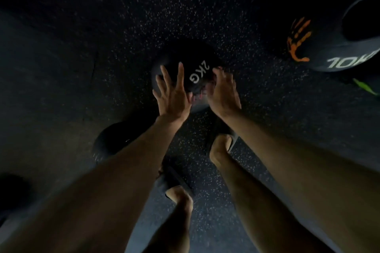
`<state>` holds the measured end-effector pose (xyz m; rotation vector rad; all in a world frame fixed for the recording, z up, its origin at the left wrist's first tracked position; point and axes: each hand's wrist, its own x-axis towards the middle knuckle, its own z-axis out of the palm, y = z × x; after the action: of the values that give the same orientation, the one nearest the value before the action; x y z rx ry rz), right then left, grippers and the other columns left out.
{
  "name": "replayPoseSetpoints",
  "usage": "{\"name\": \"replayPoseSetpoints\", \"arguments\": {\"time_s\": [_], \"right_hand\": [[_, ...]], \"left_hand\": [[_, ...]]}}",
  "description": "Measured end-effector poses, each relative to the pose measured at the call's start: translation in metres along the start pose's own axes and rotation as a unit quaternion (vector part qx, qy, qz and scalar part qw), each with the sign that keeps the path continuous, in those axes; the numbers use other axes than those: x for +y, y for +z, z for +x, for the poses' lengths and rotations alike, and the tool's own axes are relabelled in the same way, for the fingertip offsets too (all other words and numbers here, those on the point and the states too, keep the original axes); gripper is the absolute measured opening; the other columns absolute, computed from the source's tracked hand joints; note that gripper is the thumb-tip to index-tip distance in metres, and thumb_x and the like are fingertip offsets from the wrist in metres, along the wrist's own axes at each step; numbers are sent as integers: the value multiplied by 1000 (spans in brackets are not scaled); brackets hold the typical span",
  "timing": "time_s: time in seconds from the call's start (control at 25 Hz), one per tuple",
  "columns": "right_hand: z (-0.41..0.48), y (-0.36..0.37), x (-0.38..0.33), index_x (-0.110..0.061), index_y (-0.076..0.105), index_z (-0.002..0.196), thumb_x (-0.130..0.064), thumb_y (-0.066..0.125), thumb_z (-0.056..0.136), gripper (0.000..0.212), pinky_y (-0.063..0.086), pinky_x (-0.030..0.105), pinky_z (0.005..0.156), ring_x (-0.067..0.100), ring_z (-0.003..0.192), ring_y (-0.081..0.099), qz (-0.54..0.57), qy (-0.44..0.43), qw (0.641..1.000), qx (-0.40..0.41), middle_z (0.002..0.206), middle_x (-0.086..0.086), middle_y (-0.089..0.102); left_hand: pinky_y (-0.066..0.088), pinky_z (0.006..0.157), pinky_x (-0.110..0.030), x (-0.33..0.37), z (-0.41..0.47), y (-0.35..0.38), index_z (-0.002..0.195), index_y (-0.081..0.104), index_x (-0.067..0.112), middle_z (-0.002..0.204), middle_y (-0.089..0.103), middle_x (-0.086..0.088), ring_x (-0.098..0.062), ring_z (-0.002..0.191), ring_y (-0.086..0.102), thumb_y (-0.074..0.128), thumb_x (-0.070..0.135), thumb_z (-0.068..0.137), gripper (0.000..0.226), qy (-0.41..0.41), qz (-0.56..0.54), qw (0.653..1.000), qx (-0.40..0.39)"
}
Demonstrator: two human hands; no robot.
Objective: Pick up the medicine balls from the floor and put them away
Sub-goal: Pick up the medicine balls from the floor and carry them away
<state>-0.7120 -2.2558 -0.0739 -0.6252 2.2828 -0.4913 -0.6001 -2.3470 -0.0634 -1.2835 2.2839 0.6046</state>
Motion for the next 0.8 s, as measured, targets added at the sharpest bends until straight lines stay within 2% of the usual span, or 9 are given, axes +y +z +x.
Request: {"name": "replayPoseSetpoints", "arguments": {"time_s": [0.12,0.24,0.32,0.36,0.4,0.44,0.52,0.6,0.8], "right_hand": [[2,-2,8,-28,9,160,-26,54,99,75,41,45,111,34,144,33,26,-55,992,-107,165,15,12],[44,-15,-22,-27,2,161,-15,48,100,77,41,24,104,26,152,21,74,-30,985,-150,167,11,-8],[77,-36,-44,-25,10,160,-11,46,100,71,37,25,110,24,151,24,96,-32,982,-158,168,9,5],[91,-48,-52,-23,16,160,-12,45,100,68,40,25,109,23,144,36,102,-43,981,-161,164,8,23],[102,-62,-59,-22,21,159,-11,45,100,64,44,21,103,20,132,50,101,-53,980,-163,153,4,41],[110,-73,-63,-20,26,157,-10,44,99,62,46,18,97,17,122,56,92,-61,981,-159,143,1,51],[121,-90,-70,-17,34,154,-9,45,98,57,40,28,105,22,132,50,53,-60,989,-123,149,5,48],[133,-103,-76,-13,40,150,-10,44,99,52,35,33,111,26,138,44,13,-49,994,-99,152,11,45],[174,-137,-104,-12,44,146,-12,43,98,48,35,40,111,29,137,42,-51,-39,996,-56,148,14,47]], "left_hand": [[29,115,-58,20,43,-40,159,11,21,165,5,-22,-39,150,16,52,38,100,74,-68,-44,996,37],[45,101,-54,28,41,-54,152,29,19,158,26,-18,-36,137,37,57,28,96,63,-28,-55,992,110],[46,101,-52,32,31,-52,153,29,20,158,25,-18,-35,138,37,59,26,95,65,-6,-31,997,73],[45,103,-52,33,28,-50,154,27,22,160,22,-18,-35,141,34,59,25,95,67,-2,-27,998,48],[42,106,-53,35,29,-49,156,24,25,163,17,-18,-35,145,28,58,26,95,70,5,-28,999,32],[37,111,-56,36,32,-48,158,18,28,165,9,-17,-35,149,20,57,27,96,73,19,-29,999,17],[23,117,-63,41,51,-57,159,9,32,167,-11,-14,-34,154,1,55,31,98,77,44,-24,999,-18],[18,117,-66,46,82,-77,160,6,32,165,-23,-11,-34,154,-10,55,31,98,79,50,-10,998,-46],[20,117,-65,51,169,-153,159,-6,35,165,-19,-16,-41,153,-7,52,31,100,83,-17,21,995,-99]]}}
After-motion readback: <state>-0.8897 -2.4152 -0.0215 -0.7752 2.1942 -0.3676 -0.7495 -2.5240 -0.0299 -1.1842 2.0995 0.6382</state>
